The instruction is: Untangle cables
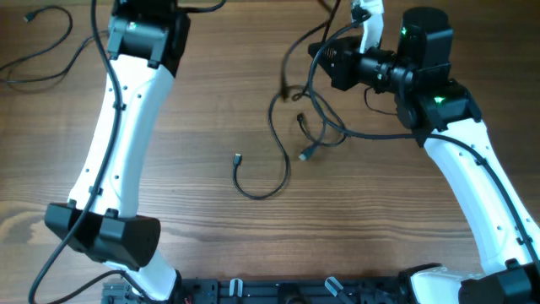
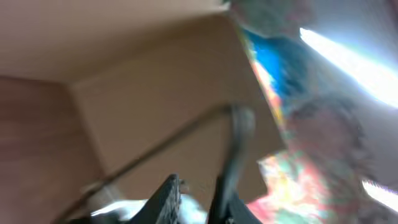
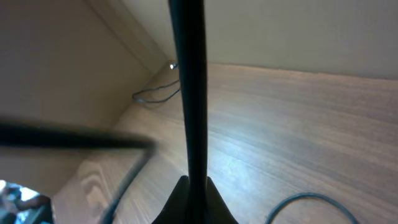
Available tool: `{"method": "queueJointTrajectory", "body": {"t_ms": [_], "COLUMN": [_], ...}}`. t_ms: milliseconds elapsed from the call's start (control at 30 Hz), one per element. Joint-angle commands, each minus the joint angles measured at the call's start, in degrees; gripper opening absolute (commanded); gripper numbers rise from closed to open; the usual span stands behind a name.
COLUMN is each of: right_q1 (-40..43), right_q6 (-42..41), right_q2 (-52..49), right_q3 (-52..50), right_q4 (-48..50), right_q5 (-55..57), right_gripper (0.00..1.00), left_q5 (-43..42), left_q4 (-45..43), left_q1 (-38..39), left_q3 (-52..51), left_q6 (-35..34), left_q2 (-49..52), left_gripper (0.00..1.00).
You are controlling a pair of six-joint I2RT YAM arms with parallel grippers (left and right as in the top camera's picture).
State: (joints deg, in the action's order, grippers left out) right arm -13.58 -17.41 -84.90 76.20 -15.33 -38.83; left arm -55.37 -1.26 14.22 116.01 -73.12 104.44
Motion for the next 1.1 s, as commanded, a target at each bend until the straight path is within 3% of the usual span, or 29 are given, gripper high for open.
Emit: {"method": "queueJointTrajectory", "body": {"t_ms": [0, 200, 400, 533, 633, 733, 867, 900, 933, 967, 1067], "right_q1": [-0.1, -0.1, -0.1, -0.1, -0.1, -0.1, -0.1, -0.1, -0.1, -0.1, -0.1], "right_q6": [-6.5, -11.3, -15.1, -22.2, -23.0, -17.3, -5.0, -0.1, 1.7, 3.3, 10.6], "right_q2": [1.3, 5.4, 8.9, 9.2, 9.2, 9.2, 9.2, 9.2, 9.2, 9.2, 9.2], "right_q3": [-0.1, -0.1, -0.1, -0.1, -0.1, -0.1, -0.1, -0.1, -0.1, -0.1, -0.1], "right_q4": [1.8, 2.8, 4.0, 5.2, 7.9, 7.6, 2.5, -0.2, -1.2, -2.1, -4.0], "right_q5": [0.3, 6.1, 8.4, 7.6, 1.0, -1.5, -3.8, -3.9, -3.9, -4.0, -7.5], "right_gripper": [0.04, 0.04, 0.04, 0.04, 0.04, 0.04, 0.04, 0.04, 0.04, 0.04, 0.04], "left_q5": [7.4, 15.9, 20.7, 22.1, 19.6, 16.6, 12.8, 12.8, 12.8, 12.8, 12.8], "left_q4": [13.3, 31.9, 43.4, 46.4, 45.8, 43.7, 37.6, 35.9, 35.3, 35.0, 35.0], "left_q1": [-2.8, -7.1, -7.6, -7.6, -7.2, -6.3, -4.6, -3.7, -3.1, -2.5, -0.6], "left_q3": [0.2, 0.2, 0.2, 0.2, 0.2, 0.2, 0.2, 0.2, 0.2, 0.2, 0.2], "left_q6": [18.4, 30.9, 43.1, 43.1, 43.1, 41.9, 30.5, 28.6, 28.4, 28.4, 28.4], "left_q2": [-0.6, -0.6, -0.6, -0.6, -0.6, -0.6, -0.6, -0.6, -0.6, -0.6, -0.6], "left_gripper": [0.27, 0.43, 0.56, 0.55, 0.53, 0.52, 0.5, 0.73, 0.9, 1.0, 1.0]}}
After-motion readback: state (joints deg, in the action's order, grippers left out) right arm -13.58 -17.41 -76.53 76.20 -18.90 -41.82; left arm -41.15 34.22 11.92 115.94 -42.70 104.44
